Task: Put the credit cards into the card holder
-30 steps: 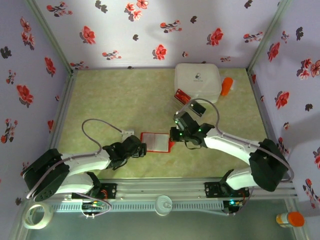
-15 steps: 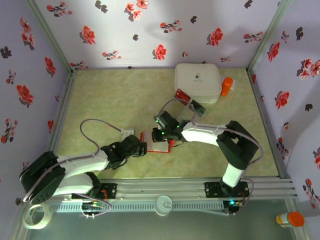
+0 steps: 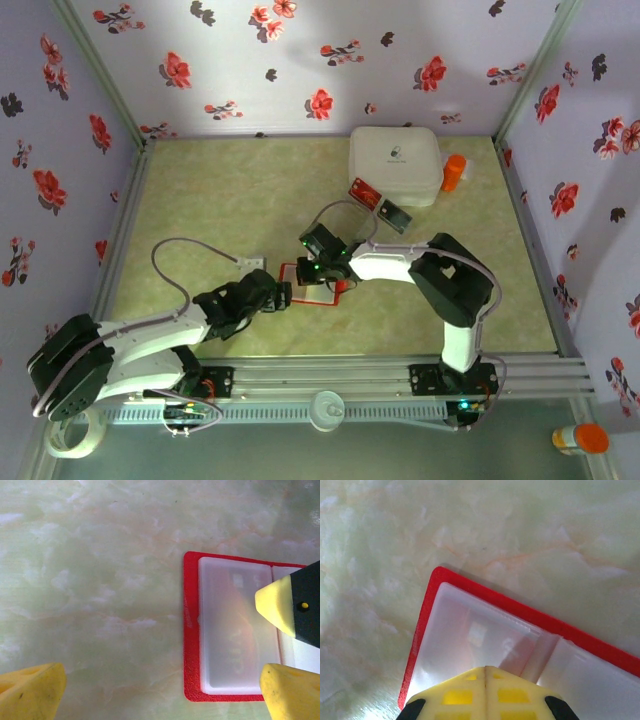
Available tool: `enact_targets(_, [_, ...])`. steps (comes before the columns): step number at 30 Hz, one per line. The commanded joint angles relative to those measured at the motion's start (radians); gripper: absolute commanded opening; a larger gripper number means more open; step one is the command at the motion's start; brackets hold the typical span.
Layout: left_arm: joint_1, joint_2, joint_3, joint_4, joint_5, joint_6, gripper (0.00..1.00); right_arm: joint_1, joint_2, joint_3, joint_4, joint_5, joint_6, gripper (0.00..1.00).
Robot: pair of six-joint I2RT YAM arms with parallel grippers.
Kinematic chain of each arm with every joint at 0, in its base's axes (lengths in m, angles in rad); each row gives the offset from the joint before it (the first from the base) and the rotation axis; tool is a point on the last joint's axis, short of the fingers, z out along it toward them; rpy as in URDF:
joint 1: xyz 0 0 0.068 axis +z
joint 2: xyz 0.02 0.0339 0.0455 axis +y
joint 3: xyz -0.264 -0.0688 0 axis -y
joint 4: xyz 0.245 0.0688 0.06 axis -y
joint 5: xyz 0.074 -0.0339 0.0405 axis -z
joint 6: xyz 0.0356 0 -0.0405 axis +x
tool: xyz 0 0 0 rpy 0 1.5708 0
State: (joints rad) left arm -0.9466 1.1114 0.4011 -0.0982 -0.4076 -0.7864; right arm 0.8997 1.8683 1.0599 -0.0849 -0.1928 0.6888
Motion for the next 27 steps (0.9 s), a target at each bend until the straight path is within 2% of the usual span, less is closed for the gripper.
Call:
enact_targets(1, [0.0,0.018,0.008,-0.013,-0.028,0.012,1.0,0.006,0.026,0.015,0.014,-0.013,0.023,0.0])
enact_targets(20, [0.012,0.162,0.019,0.057,-0.023,0.029,1.0,0.008,0.022,-0.006,0.049,-0.035,0.06,0.0])
enact_targets(27, [0.013,0.168,-0.008,0.063,-0.024,0.006,1.0,-0.009,-0.065,0.074,-0.073,-0.038,0.003,0.01])
